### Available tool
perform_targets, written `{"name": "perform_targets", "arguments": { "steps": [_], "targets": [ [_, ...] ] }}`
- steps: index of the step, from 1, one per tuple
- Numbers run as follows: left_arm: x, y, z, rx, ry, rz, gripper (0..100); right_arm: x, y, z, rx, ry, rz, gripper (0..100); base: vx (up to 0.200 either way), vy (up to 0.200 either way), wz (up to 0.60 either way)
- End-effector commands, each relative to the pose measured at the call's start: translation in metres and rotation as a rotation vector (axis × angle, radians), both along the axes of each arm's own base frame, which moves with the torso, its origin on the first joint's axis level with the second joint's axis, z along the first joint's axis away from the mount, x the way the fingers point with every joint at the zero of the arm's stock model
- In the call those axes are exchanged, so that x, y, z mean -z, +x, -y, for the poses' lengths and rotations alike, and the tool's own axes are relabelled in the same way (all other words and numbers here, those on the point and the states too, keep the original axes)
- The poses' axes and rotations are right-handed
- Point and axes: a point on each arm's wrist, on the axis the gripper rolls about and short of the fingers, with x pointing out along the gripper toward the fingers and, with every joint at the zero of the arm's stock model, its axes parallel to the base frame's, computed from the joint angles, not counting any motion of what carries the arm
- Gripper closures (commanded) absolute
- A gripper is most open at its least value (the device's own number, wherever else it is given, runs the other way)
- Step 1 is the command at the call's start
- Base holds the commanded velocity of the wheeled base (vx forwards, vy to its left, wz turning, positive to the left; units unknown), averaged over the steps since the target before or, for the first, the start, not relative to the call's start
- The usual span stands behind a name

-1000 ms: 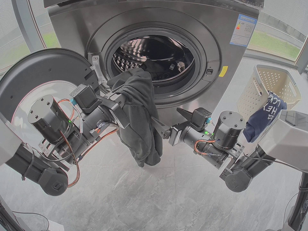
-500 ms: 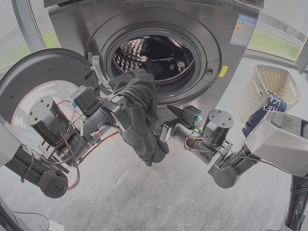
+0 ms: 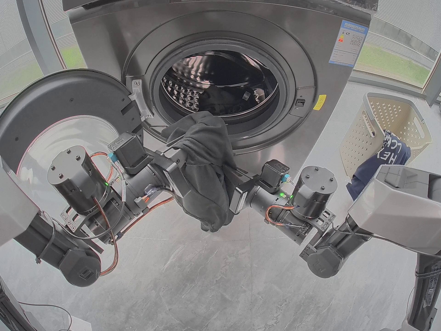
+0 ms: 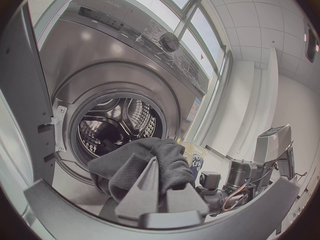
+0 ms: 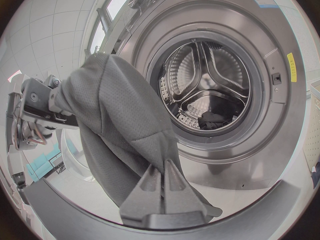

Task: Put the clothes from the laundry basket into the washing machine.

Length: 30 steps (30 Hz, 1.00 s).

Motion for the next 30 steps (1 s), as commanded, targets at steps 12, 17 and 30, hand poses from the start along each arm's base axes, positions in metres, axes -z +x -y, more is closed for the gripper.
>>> {"name": "perform_targets", "arguments": {
  "steps": [12, 17, 30],
  "targets": [
    [0.040, 0.026, -0.009, -0.072, 0.052, -0.124, 0, -0.046, -0.033, 0.016, -0.017, 0.074, 0.057, 100, 0.000, 0.000, 0.00],
    [0.054, 0.017, -0.010, -0.048, 0.088, -0.176, 0, -0.054, -0.033, 0.018, -0.009, 0.092, 0.071, 100, 0.000, 0.000, 0.00],
    [0.091, 0.030, -0.015, -0.049, 0.155, -0.280, 0, -0.064, -0.029, 0.016, 0.002, 0.120, 0.096, 100, 0.000, 0.000, 0.00]
  ]
}}
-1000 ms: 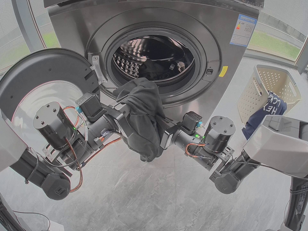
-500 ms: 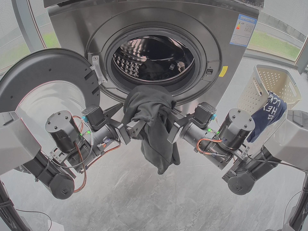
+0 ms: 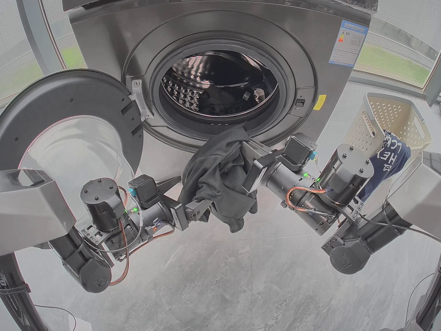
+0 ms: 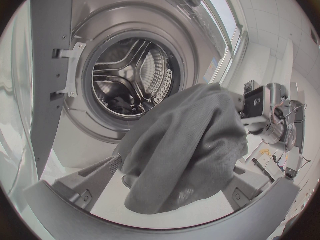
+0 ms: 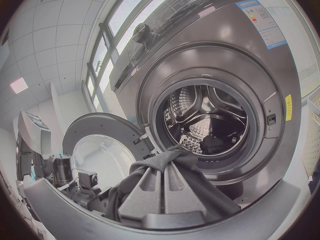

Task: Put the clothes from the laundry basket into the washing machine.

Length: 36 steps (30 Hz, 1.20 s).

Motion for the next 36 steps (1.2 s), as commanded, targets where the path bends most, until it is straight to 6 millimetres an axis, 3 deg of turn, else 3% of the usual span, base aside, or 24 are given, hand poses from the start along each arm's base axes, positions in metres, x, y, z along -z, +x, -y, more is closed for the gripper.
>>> {"name": "perform_targets", "arguments": {
  "steps": [1, 8, 21, 22, 30, 33, 36],
  "targets": [
    [0.016, 0.008, -0.004, -0.022, 0.024, -0.040, 0, -0.005, 0.001, 0.000, 0.002, 0.013, 0.014, 100, 0.000, 0.000, 0.00],
    [0.019, 0.024, -0.014, -0.081, 0.023, -0.028, 0, -0.007, 0.004, 0.002, 0.025, 0.022, 0.017, 100, 0.000, 0.000, 0.00],
    [0.032, 0.020, -0.008, -0.056, 0.043, -0.072, 0, -0.010, 0.006, 0.002, 0.032, 0.032, 0.023, 100, 0.000, 0.000, 0.00],
    [0.044, 0.016, -0.003, -0.030, 0.061, -0.113, 0, -0.011, 0.007, 0.001, 0.034, 0.035, 0.026, 100, 0.000, 0.000, 0.00],
    [0.071, 0.020, 0.009, 0.047, 0.089, -0.174, 0, -0.016, 0.010, -0.002, 0.030, 0.042, 0.034, 100, 0.000, 0.000, 0.00],
    [0.079, 0.026, 0.012, 0.047, 0.092, -0.181, 0, -0.018, 0.009, -0.002, 0.032, 0.045, 0.036, 100, 0.000, 0.000, 0.00],
    [0.085, 0.045, 0.020, 0.049, 0.075, -0.146, 0, -0.017, 0.007, -0.005, 0.024, 0.044, 0.033, 100, 0.000, 0.000, 0.00]
  ]
}}
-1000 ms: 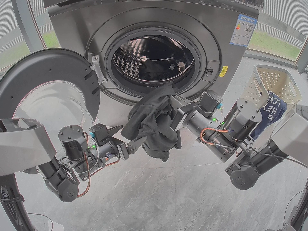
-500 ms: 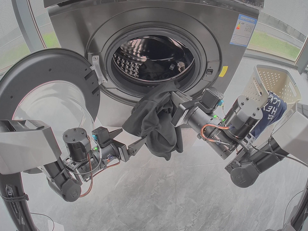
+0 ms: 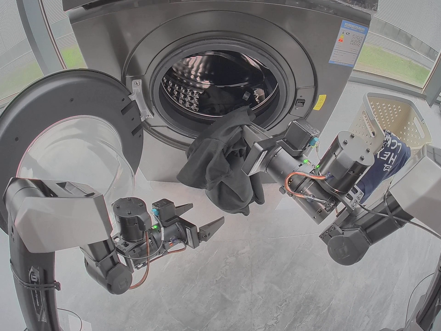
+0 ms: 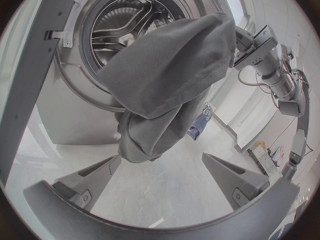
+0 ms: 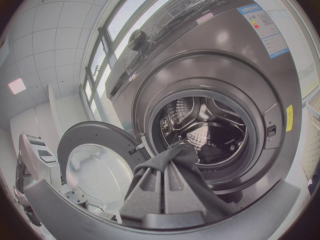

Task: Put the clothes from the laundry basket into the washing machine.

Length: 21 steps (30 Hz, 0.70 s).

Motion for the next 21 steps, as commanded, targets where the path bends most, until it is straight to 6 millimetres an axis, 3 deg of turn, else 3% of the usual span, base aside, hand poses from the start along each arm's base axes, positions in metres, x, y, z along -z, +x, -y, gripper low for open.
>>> {"name": "perform_targets", "arguments": {
  "steps": [1, 2, 10, 20, 21],
  "targets": [
    [0.019, 0.018, 0.008, 0.000, 0.002, -0.002, 0, -0.001, -0.002, -0.003, -0.008, 0.002, 0.000, 100, 0.000, 0.000, 0.00],
    [0.020, 0.027, 0.011, -0.007, -0.003, 0.024, 0, 0.000, -0.003, -0.003, -0.009, 0.001, -0.001, 100, 0.000, 0.000, 0.00],
    [0.020, 0.049, 0.017, -0.050, -0.031, 0.085, 0, 0.001, -0.004, -0.003, -0.011, -0.002, -0.004, 100, 0.000, 0.000, 0.00],
    [0.016, 0.054, 0.017, -0.058, -0.041, 0.105, 0, 0.002, -0.004, -0.003, -0.011, -0.004, -0.007, 100, 0.000, 0.000, 0.00],
    [0.016, 0.054, 0.018, -0.056, -0.043, 0.108, 100, 0.003, -0.004, -0.003, -0.011, -0.005, -0.008, 100, 0.000, 0.000, 0.00]
  ]
}}
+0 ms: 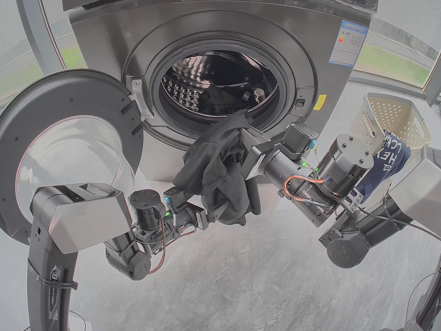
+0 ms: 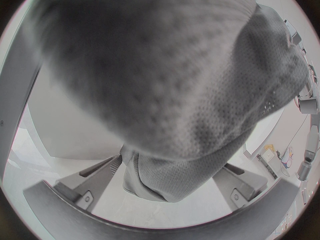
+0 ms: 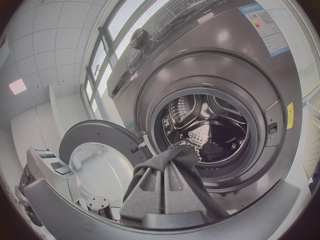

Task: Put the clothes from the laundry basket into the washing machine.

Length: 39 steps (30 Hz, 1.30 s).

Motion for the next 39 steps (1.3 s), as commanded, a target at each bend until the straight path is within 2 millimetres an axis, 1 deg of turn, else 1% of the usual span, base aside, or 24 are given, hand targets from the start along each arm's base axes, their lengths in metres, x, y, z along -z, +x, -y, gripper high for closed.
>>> {"name": "perform_targets", "arguments": {
  "steps": [1, 4, 8, 15, 19, 20, 24, 27, 31, 35, 36, 39],
  "targets": [
    [0.001, 0.003, 0.003, 0.003, -0.008, 0.007, 100, 0.001, 0.000, 0.000, -0.001, -0.001, -0.001, 100, 0.000, 0.000, 0.00],
    [0.000, 0.006, 0.005, 0.004, -0.015, 0.015, 100, 0.001, 0.000, 0.000, -0.001, -0.001, -0.001, 100, 0.000, 0.000, 0.00],
    [-0.003, 0.013, 0.008, -0.045, -0.036, 0.042, 100, 0.004, -0.001, 0.002, 0.002, -0.008, -0.012, 100, 0.000, 0.000, 0.00],
    [-0.002, 0.006, 0.011, -0.031, -0.031, 0.025, 100, 0.007, 0.000, 0.007, 0.010, -0.008, -0.021, 100, 0.000, 0.000, 0.00],
    [0.005, -0.001, 0.010, -0.022, -0.008, -0.003, 100, 0.007, 0.000, 0.007, 0.012, -0.007, -0.020, 100, 0.000, 0.000, 0.00],
    [0.007, -0.002, 0.009, -0.020, -0.005, -0.010, 0, 0.007, 0.000, 0.007, 0.009, -0.008, -0.020, 100, 0.000, 0.000, 0.00],
    [0.009, 0.001, 0.008, -0.028, -0.006, -0.011, 0, 0.006, -0.002, 0.005, 0.004, -0.005, -0.018, 100, 0.000, 0.000, 0.00],
    [0.006, 0.006, 0.010, -0.029, -0.018, 0.008, 0, 0.006, -0.002, 0.004, 0.001, -0.006, -0.019, 100, 0.000, 0.000, 0.00],
    [0.008, 0.011, 0.013, -0.028, -0.027, 0.019, 0, 0.006, -0.003, 0.002, -0.003, -0.004, -0.016, 100, 0.000, 0.000, 0.00],
    [0.013, 0.012, 0.014, -0.028, -0.021, 0.012, 0, 0.005, -0.003, 0.003, -0.002, -0.004, -0.016, 100, 0.000, 0.000, 0.00],
    [0.012, 0.012, 0.015, -0.025, -0.025, 0.015, 100, 0.006, -0.003, 0.003, -0.002, -0.005, -0.018, 100, 0.000, 0.000, 0.00],
    [0.010, 0.012, 0.015, -0.025, -0.028, 0.018, 100, 0.007, -0.002, 0.004, 0.001, -0.007, -0.020, 100, 0.000, 0.000, 0.00]
  ]
}}
